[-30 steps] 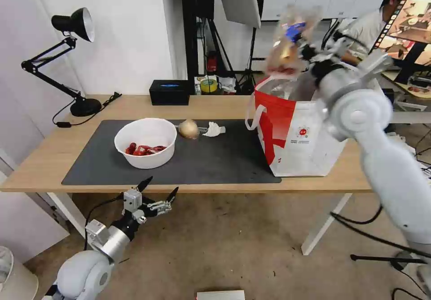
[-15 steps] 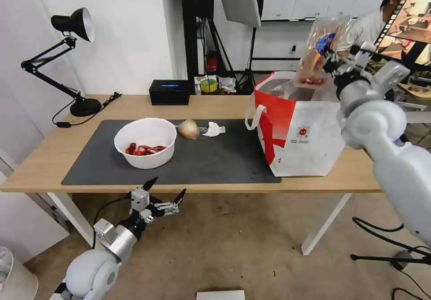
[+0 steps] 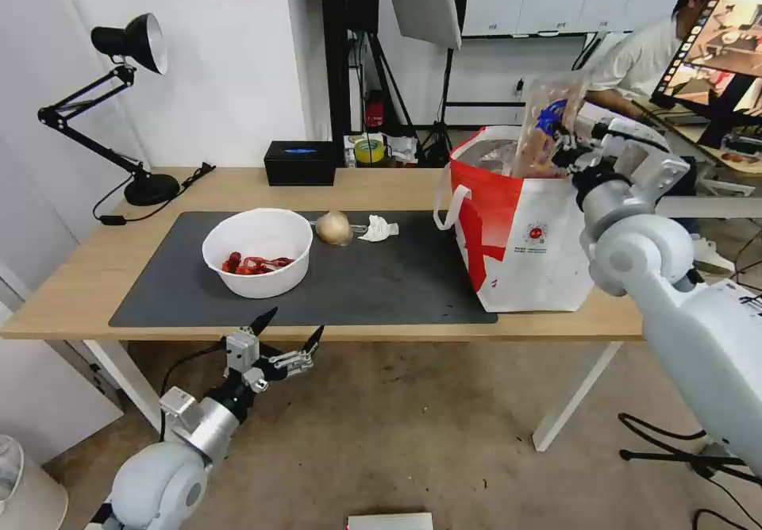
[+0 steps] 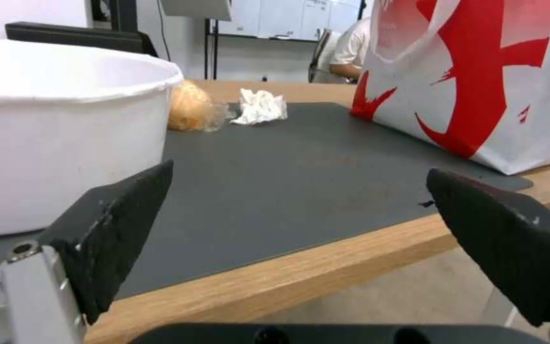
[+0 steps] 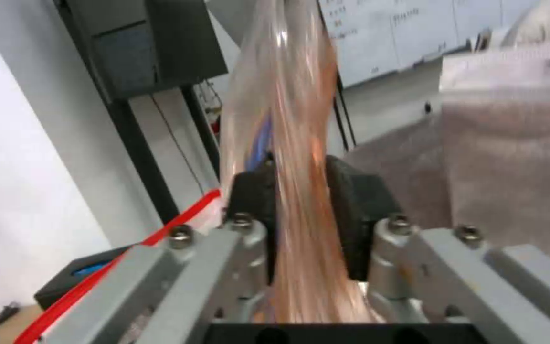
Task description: Pick up the trash from the table and place it into the takeout bag.
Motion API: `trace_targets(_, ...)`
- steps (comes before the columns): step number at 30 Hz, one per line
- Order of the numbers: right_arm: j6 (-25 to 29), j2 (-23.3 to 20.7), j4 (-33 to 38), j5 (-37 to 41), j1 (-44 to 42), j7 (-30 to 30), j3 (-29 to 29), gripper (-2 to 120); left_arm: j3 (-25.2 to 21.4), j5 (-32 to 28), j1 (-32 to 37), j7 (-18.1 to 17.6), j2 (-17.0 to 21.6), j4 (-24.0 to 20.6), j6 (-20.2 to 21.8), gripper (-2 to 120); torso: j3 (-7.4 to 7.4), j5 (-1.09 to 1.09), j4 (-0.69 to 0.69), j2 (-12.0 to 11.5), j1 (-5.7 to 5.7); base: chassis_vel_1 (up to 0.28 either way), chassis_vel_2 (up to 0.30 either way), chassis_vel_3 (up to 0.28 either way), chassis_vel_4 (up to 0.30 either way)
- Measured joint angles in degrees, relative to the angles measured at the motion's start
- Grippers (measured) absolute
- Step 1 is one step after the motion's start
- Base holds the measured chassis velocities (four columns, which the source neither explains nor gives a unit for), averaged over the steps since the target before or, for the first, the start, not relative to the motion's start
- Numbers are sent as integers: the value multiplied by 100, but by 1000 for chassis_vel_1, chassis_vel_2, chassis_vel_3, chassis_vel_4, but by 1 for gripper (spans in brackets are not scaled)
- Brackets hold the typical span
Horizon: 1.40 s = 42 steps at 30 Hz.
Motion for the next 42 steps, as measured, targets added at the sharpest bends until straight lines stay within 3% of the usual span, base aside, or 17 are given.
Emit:
trace_targets(8,-24,25,60,185,-100,48,98,54,72,1,-42,-12,24,-1,25,100,0,0,0,0,0,0,0,0,0)
trace_targets(10,-24,24,62,185,-101,45,99,54,73,1,-44,-12,25,-1,26,100,0,0,0,0,0,0,0,0,0)
trace_targets(12,-13,-45,159,175,-104,-172,104,69,79,-1,-91,-20,56,-1,73,100,0,1,0,0,0,0,0,0,0)
trace_targets(13,-13,-45,159,175,-104,-172,104,69,79,-1,-91,-20,56,-1,73,100,0,1,0,0,0,0,0,0,0)
trace_targets(19,100,-156,284,-58,27,-709,9,95,103,-6,-175,-197,28,-4,115,100,0,0,0,0,0,0,0,0,0)
trace_targets(28,351,-321,722,-574,-154,-1470,-117,100,-13,-2,-156,-290,15,-10,72,100,0,-1,1,0,0,0,0,0,0)
trace_targets(34,687,-517,1279,-1363,-1099,-2069,-56,100,-164,110,-103,-472,20,77,-35,100,0,0,0,0,0,0,0,0,0)
trace_targets(42,946,-524,1832,-2288,-2641,-2129,284,100,-360,511,83,-807,-78,152,-161,100,0,0,-1,0,-1,0,0,0,0)
